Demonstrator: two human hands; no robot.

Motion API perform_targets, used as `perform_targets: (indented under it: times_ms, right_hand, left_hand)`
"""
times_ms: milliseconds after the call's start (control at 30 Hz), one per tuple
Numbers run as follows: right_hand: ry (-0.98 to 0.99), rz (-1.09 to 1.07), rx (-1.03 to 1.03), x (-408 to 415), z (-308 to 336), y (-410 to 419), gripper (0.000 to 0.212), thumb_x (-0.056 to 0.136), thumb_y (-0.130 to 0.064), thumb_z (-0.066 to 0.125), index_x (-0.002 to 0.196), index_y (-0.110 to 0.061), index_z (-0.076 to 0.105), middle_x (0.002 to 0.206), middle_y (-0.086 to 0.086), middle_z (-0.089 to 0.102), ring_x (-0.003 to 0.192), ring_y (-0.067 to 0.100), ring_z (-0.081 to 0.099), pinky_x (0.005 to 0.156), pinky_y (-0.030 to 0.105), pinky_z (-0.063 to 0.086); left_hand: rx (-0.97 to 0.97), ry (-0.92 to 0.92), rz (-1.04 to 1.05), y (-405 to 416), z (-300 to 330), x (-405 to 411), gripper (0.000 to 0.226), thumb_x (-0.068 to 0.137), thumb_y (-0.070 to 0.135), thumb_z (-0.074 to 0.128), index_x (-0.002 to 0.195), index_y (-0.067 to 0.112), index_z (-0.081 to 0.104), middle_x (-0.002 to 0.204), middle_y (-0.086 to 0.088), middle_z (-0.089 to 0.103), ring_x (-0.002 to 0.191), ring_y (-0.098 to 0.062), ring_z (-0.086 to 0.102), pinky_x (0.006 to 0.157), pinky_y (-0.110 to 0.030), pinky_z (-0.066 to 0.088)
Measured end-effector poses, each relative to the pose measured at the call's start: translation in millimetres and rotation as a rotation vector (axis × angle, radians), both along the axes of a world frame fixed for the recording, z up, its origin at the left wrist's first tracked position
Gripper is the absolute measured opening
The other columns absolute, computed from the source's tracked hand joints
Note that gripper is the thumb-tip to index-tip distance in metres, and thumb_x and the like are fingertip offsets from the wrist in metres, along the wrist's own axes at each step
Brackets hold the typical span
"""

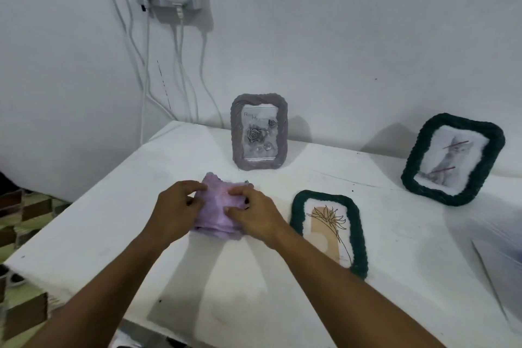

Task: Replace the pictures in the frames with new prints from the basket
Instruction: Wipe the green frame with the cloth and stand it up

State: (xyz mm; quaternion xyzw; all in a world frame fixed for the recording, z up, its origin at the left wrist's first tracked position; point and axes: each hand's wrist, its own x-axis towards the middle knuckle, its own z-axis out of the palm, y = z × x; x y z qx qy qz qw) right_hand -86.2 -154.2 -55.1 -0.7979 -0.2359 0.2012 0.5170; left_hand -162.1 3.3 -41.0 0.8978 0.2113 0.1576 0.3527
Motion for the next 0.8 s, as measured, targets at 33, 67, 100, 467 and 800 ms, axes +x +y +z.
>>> perform_targets:
  times_ms: [33, 67, 100, 467, 800]
  right_hand:
    - [-0.036, 0.021, -0.034, -4, -3, 4, 0.043, 0.085, -0.018, 0.063, 0.127, -0.019, 0.054, 0.124, 0.007, 0.059, 0.107, 0.02, 0.058, 0.087, 0.023, 0.047]
    - [-0.074, 0.038, -0.068, -7, -6, 7, 0.043, 0.085, -0.017, 0.063, 0.128, -0.017, 0.055, 0.122, 0.008, 0.061, 0.107, 0.021, 0.058, 0.085, 0.022, 0.046]
    - [-0.104, 0.047, -0.099, -9, -8, 10, 0.043, 0.084, -0.016, 0.062, 0.127, -0.015, 0.056, 0.119, 0.01, 0.063, 0.105, 0.022, 0.06, 0.083, 0.021, 0.046]
    - [-0.186, 0.094, -0.278, -11, -13, 17, 0.043, 0.086, -0.022, 0.06, 0.127, -0.012, 0.053, 0.109, 0.019, 0.065, 0.096, 0.031, 0.062, 0.08, 0.032, 0.052]
    - [-0.276, -0.053, -0.292, 2, 14, -51, 0.043, 0.089, -0.04, 0.059, 0.129, -0.033, 0.049, 0.073, -0.002, 0.065, 0.069, 0.013, 0.06, 0.066, 0.026, 0.046]
  left_hand:
    - [0.052, 0.01, -0.005, 4, -6, -1, 0.027, 0.087, 0.006, 0.058, 0.111, 0.014, 0.069, 0.117, -0.004, 0.065, 0.099, -0.019, 0.062, 0.087, -0.02, 0.041]
    - [0.103, 0.033, -0.02, 8, -11, -3, 0.027, 0.087, 0.004, 0.058, 0.111, 0.01, 0.068, 0.12, -0.007, 0.063, 0.103, -0.022, 0.06, 0.089, -0.018, 0.037]
    - [0.144, 0.062, -0.039, 11, -16, -5, 0.027, 0.087, 0.003, 0.058, 0.111, 0.007, 0.068, 0.121, -0.008, 0.062, 0.104, -0.022, 0.059, 0.088, -0.015, 0.034]
    - [0.164, 0.067, -0.127, 16, -38, -5, 0.026, 0.087, -0.001, 0.055, 0.109, 0.003, 0.068, 0.108, -0.01, 0.061, 0.088, -0.015, 0.053, 0.08, -0.013, 0.036]
    - [0.298, -0.016, -0.236, -21, -16, 14, 0.022, 0.087, 0.013, 0.058, 0.103, 0.022, 0.07, 0.1, 0.002, 0.058, 0.093, -0.022, 0.055, 0.081, -0.034, 0.046]
